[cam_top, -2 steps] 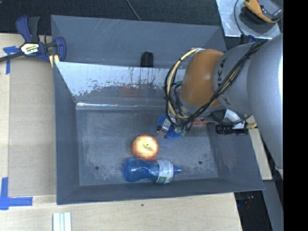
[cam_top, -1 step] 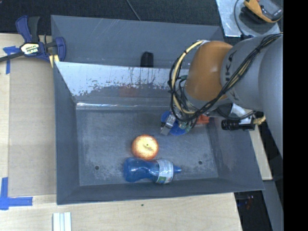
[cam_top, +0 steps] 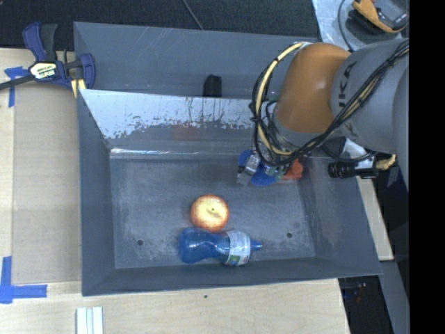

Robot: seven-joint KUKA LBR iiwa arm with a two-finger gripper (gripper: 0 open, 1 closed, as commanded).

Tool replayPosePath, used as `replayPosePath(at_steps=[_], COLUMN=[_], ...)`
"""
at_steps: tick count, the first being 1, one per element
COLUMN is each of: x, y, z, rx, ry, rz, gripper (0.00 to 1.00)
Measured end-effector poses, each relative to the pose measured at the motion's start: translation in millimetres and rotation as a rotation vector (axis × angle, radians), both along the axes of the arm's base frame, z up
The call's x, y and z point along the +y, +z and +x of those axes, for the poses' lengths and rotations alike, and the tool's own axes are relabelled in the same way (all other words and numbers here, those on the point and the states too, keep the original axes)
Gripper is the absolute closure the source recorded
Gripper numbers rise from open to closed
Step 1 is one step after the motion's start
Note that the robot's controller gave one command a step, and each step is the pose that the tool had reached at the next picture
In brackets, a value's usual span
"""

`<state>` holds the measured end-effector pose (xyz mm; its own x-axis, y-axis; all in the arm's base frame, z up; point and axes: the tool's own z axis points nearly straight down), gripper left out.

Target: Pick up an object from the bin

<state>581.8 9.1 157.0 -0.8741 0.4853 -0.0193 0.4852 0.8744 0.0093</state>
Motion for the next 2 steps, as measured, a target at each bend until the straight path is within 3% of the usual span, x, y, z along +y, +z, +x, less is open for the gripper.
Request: replayPosePath(at_steps=[2], x=[-1], y=[48], z=[0.6], rx=[-0.003], ry=[0.004], rz=[-0.001], gripper=[1.00])
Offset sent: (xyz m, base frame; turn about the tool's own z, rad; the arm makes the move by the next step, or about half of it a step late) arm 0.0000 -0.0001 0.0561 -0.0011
